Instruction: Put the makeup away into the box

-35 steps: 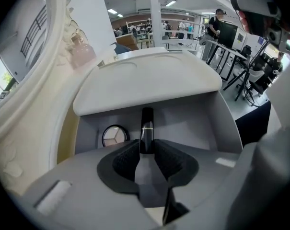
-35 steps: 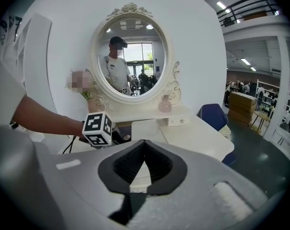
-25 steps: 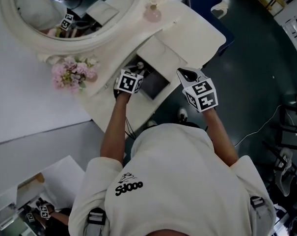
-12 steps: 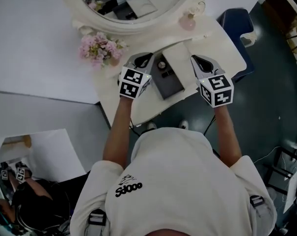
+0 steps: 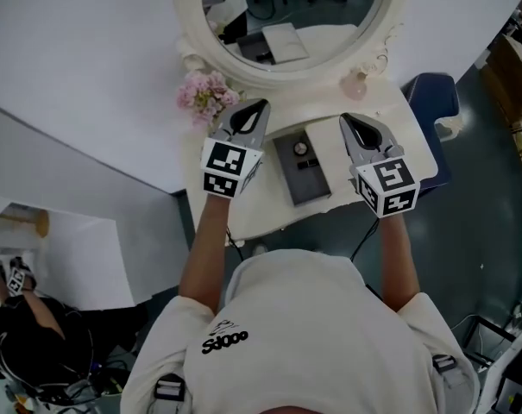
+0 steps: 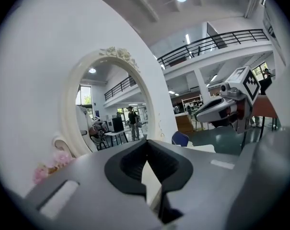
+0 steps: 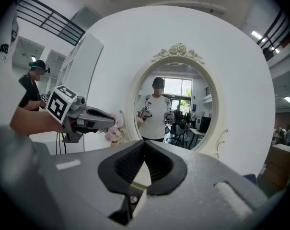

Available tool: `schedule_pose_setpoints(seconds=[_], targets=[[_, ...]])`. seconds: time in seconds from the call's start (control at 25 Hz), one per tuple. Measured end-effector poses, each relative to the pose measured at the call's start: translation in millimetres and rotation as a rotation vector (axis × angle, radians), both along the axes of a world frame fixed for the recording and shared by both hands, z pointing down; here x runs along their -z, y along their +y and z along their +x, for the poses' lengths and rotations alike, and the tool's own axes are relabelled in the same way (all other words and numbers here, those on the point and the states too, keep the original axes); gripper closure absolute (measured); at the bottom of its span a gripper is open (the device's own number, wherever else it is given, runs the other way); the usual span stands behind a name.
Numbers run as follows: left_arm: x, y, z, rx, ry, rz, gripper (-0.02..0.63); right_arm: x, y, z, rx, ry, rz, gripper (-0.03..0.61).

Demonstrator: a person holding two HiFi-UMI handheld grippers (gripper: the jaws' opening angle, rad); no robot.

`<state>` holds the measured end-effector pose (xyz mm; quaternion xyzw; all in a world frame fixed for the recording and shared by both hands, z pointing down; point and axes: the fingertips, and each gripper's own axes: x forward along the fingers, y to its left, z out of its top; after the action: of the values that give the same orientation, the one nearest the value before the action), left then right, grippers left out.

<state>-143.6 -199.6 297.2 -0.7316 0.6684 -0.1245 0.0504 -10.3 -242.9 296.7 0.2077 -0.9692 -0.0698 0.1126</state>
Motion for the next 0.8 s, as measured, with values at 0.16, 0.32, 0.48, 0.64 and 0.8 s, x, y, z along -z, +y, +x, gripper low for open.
schedule_pose_setpoints(seconds=[0.16,0.32,0.48,0.64,0.8], targets=[[29.5,10.9,-10.1,0.032,-0.019,0.047,0.597,21.2,4.9,-11.8,0.027,-0.037,0.036,0.577],[51.4,21.1,-17.8,0.064,-0.052,0.095,0.595,32.9,10.4,-17.8,0.043,-0.063,0.054,0.577],[66.1,26.3,-18.5,0.068,-0.075,0.122,0.595,44.8,14.4,-21.8,0.056,-0.078,0.076,0.577],[70.7,28.7,-15.8,0.047,-0.053,0.133,0.595,52.3,17.0,-22.4,0.049,-0.095,0.098,0.577],[71.7,30.4,-13.2,0.034,-0.042,0.133,0.595,56.6,17.9,-21.9,0.043,-0.113,0.098,0.577]])
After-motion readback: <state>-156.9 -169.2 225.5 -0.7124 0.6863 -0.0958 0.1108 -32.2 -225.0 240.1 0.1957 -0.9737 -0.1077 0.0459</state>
